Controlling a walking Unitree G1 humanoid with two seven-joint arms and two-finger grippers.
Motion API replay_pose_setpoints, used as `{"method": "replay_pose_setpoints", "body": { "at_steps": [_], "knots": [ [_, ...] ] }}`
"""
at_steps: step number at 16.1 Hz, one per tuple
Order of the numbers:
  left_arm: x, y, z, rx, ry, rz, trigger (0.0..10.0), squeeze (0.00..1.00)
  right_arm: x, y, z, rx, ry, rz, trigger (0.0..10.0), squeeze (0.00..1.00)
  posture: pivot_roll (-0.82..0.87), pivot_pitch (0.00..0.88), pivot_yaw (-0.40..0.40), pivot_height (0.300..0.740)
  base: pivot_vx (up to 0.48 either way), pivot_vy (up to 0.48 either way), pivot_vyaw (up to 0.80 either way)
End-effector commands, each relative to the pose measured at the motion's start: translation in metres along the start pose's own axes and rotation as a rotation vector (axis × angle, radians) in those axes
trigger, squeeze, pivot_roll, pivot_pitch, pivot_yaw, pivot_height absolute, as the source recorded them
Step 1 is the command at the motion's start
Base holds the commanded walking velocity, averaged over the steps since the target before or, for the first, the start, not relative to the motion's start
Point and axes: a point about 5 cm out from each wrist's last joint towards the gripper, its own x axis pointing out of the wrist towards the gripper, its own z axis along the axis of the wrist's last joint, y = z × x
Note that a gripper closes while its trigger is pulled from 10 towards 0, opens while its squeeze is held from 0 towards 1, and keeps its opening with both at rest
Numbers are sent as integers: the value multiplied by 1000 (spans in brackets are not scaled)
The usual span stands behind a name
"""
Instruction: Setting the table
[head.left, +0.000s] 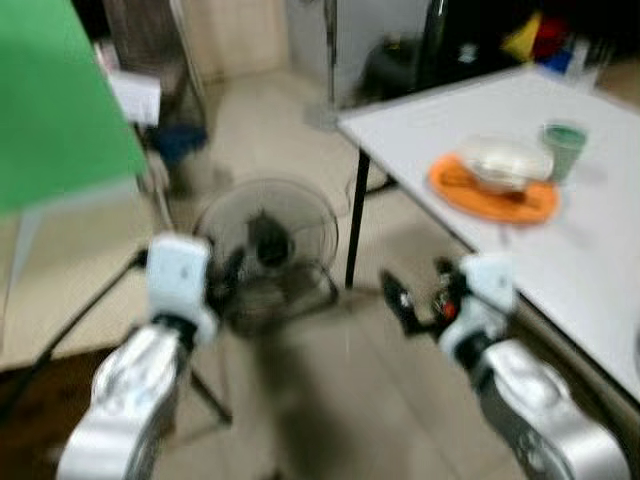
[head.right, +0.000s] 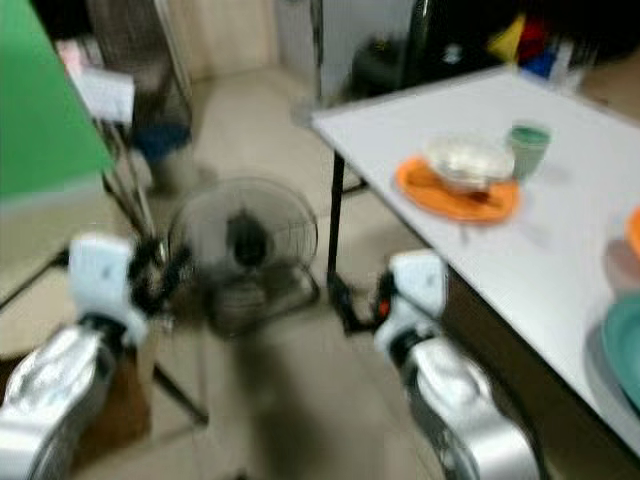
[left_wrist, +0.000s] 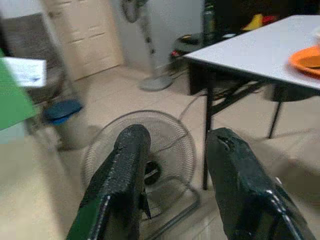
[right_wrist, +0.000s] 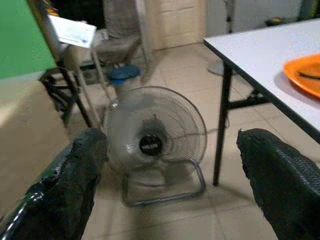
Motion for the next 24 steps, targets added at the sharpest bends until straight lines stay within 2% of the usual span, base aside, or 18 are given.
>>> {"method": "replay_pose_setpoints", "body": {
  "at_steps": [1, 6, 9, 13, 14, 20, 24],
  "knots": [
    [-1, 1, 3, -5, -18, 16, 10000, 1000, 1, -5, 2, -9, -5, -13, 10000, 0, 141, 0, 65, 740, 0, 0, 800],
    [-1, 0, 9, -9, -61, 13, 10000, 1000, 5, 2, 4, -3, -15, 50, 10000, 0, 156, 0, 60, 740, 0, 0, 800],
    [-3, 5, 8, 17, -65, 44, 10000, 1000, 6, 4, -1, -2, -2, 52, 10000, 0, 161, 0, 54, 740, 0, 0, 800],
    [-1, 9, 15, 55, -95, 32, 10000, 1000, 13, 5, 1, -17, -10, 80, 10000, 0, 179, 0, 41, 740, 330, 0, 800],
    [-3, 14, 13, 50, -90, 73, 10000, 1000, 17, 3, 2, -17, -12, 73, 10000, 0, 184, 0, 36, 740, 337, 0, 800],
    [-4, 10, 13, 47, -91, 72, 10000, 1000, 23, 6, 4, -25, -22, 107, 10000, 0, 206, 0, 19, 740, 336, 0, 800],
    [-9, 14, 11, 53, -85, 89, 10000, 1000, 26, 6, 4, -25, -22, 110, 10000, 0, 217, 0, 4, 740, 335, 0, 800]
  ]
}}
